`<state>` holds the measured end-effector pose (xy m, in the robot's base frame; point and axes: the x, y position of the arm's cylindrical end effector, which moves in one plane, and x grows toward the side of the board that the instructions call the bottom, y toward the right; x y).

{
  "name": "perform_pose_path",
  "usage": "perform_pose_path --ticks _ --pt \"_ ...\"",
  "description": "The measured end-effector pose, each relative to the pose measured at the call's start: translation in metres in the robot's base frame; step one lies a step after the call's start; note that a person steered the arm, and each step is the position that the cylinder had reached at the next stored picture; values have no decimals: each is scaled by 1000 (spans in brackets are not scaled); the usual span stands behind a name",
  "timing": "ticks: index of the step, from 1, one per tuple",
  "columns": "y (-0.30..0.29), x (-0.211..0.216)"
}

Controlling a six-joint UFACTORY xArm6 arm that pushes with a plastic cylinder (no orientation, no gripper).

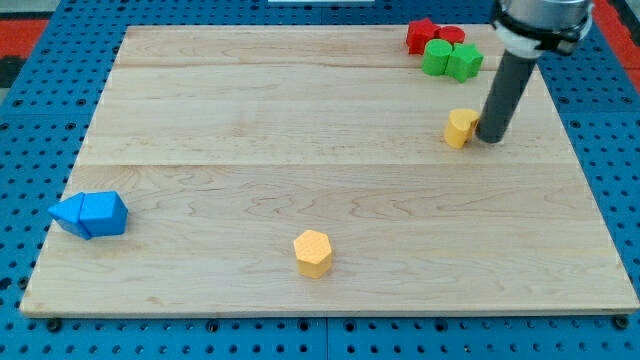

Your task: Push the yellow heart left to the green circle

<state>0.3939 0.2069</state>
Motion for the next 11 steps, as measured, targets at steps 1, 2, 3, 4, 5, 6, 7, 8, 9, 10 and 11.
perform_pose_path --ticks 1,2,3,4,5,6,7,8,9,10,11 --pt "-55 -36" --pt "-7 -11" --pt "-4 17" --pt "-85 13" --pt "-116 -46" --pt "-117 -67" --pt "-125 -22" --pt "-163 -36" --pt "-137 -70" --pt "-154 -65" --pt "-197 -84"
